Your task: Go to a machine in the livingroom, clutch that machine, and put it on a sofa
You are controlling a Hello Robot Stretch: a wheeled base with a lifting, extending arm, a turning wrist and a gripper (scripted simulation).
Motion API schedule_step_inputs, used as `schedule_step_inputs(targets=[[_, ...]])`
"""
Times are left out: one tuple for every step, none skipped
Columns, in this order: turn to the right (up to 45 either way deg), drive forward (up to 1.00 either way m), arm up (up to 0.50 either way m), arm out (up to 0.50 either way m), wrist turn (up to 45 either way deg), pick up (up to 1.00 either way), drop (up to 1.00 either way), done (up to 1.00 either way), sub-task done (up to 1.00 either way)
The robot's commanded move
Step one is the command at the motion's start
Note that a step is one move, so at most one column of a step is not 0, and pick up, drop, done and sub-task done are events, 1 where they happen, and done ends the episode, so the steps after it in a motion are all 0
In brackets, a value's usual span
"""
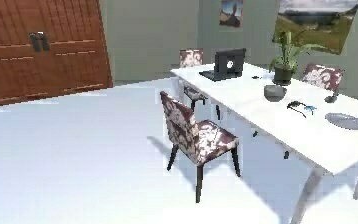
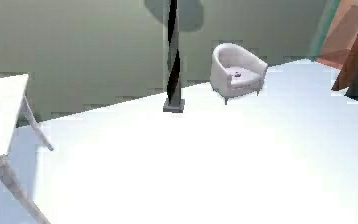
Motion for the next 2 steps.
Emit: schedule_step_inputs(targets=[[0.0, 0.50, 0.00, 0.00, 0.0, 0.00, 0.00, 0.00, 0.00], [-45.0, 0.00, 0.00, 0.00, 0.0, 0.00, 0.00, 0.00, 0.00]])
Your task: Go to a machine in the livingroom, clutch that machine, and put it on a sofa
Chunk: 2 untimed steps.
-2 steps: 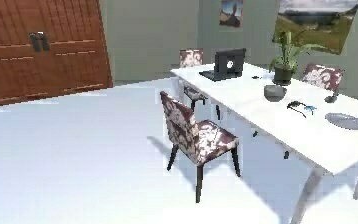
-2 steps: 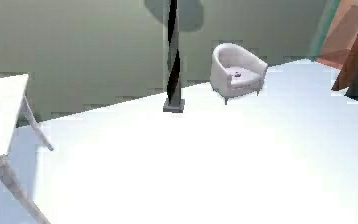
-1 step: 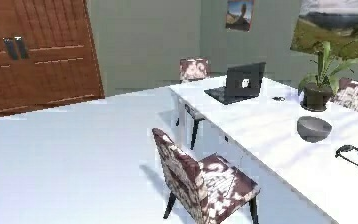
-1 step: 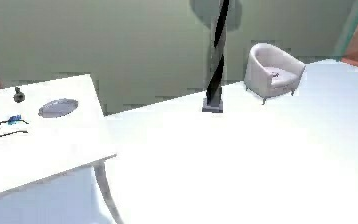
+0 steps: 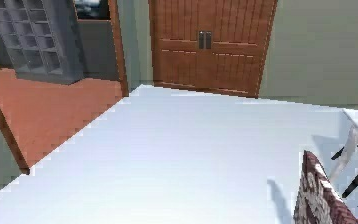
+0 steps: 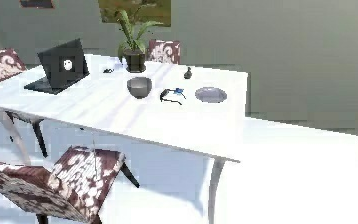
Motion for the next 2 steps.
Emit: schedule_step_inputs(targets=[[-27.0, 0.00, 0.00, 0.00, 0.0, 0.00, 0.00, 0.00, 0.00], [45.0, 0.00, 0.00, 0.00, 0.0, 0.00, 0.00, 0.00, 0.00]])
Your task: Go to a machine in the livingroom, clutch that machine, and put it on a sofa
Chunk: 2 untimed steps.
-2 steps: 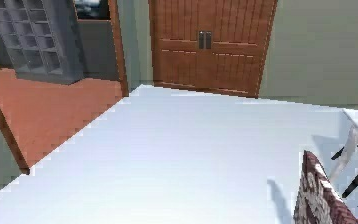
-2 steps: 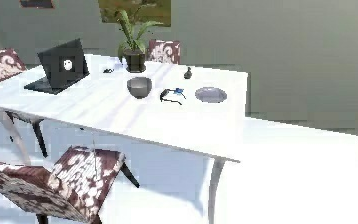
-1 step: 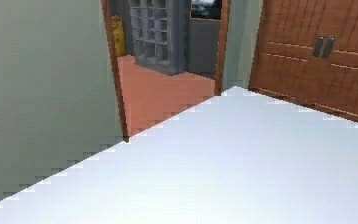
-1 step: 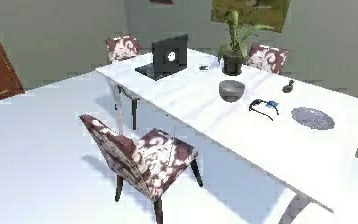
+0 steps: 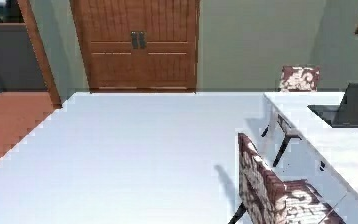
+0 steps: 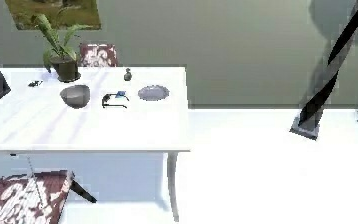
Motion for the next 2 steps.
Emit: schedule_step_inputs(targets=[[3.0, 0.00, 0.00, 0.00, 0.0, 0.00, 0.00, 0.00, 0.00], [-33.0, 0.00, 0.00, 0.00, 0.0, 0.00, 0.00, 0.00, 0.00]])
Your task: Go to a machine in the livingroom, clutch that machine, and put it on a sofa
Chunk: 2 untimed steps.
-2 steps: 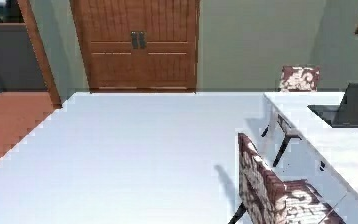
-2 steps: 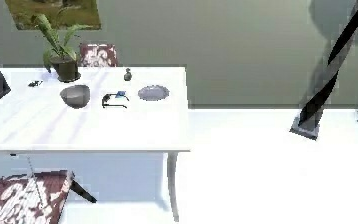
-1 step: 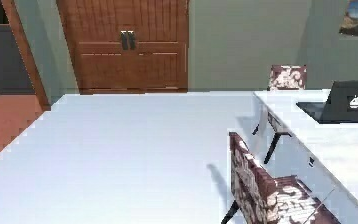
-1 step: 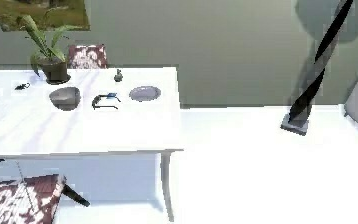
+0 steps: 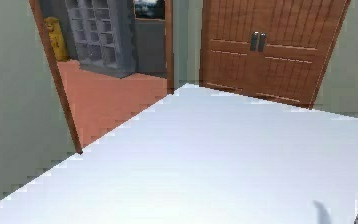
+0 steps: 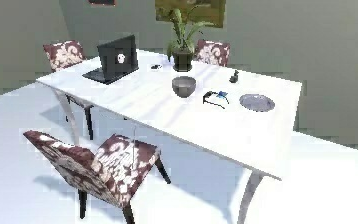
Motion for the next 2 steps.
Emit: schedule_step_inputs(targets=[[0.0, 0.35, 0.00, 0.00, 0.0, 0.00, 0.00, 0.00, 0.00], [27.0, 0.00, 0.00, 0.00, 0.0, 0.00, 0.00, 0.00, 0.00]])
